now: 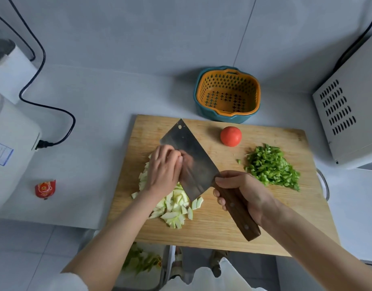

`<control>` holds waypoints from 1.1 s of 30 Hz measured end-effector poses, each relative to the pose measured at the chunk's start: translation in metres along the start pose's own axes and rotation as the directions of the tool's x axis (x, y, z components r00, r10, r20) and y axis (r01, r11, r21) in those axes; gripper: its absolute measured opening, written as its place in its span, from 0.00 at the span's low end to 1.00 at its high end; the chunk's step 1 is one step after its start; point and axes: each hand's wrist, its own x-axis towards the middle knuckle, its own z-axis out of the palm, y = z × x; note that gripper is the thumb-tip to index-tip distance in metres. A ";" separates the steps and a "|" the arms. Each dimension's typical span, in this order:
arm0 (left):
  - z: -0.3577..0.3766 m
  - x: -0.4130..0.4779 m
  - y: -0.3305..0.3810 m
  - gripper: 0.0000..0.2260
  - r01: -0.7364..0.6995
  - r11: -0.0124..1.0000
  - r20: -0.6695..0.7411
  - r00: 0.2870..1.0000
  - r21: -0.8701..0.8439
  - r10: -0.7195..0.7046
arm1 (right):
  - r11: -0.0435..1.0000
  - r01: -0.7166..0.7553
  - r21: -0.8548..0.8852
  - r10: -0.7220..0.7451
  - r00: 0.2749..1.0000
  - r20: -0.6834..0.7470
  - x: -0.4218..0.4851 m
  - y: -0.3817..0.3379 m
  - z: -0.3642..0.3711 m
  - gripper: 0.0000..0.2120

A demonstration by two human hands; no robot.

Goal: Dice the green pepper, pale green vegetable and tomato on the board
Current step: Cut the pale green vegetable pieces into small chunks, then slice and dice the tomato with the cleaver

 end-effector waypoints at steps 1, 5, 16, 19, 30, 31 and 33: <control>0.000 0.000 -0.004 0.13 0.029 0.999 0.022 0.999 0.023 -0.030 | 1.000 -0.009 0.007 0.009 1.000 0.003 -0.001 0.000 -0.001 0.05; -0.003 -0.002 -0.020 0.13 0.067 0.987 0.138 0.986 0.147 -0.088 | 0.999 -0.027 0.020 0.027 1.000 -0.003 -0.003 0.003 -0.008 0.05; 0.025 0.060 0.016 0.06 0.252 0.968 0.199 0.949 -0.008 -0.246 | 0.963 0.211 -0.166 -0.251 0.928 -0.274 -0.041 -0.005 -0.066 0.07; 0.059 0.086 0.047 0.17 0.279 0.959 0.375 0.895 -0.052 -0.240 | 0.898 0.236 -0.372 -0.372 0.859 -0.353 -0.047 -0.003 -0.090 0.06; 0.130 0.132 0.079 0.27 0.407 0.912 0.639 0.716 -0.052 -0.283 | 0.725 0.110 -0.680 -0.432 0.841 -0.324 -0.045 0.042 -0.153 0.05; 0.128 0.132 0.079 0.27 0.417 0.907 0.635 0.715 -0.053 -0.292 | 0.721 0.112 -0.684 -0.429 0.847 -0.314 -0.045 0.044 -0.157 0.05; 0.120 0.129 0.076 0.27 0.484 0.874 0.595 0.716 -0.046 -0.365 | 0.691 0.109 -0.714 -0.425 0.861 -0.279 -0.043 0.047 -0.167 0.06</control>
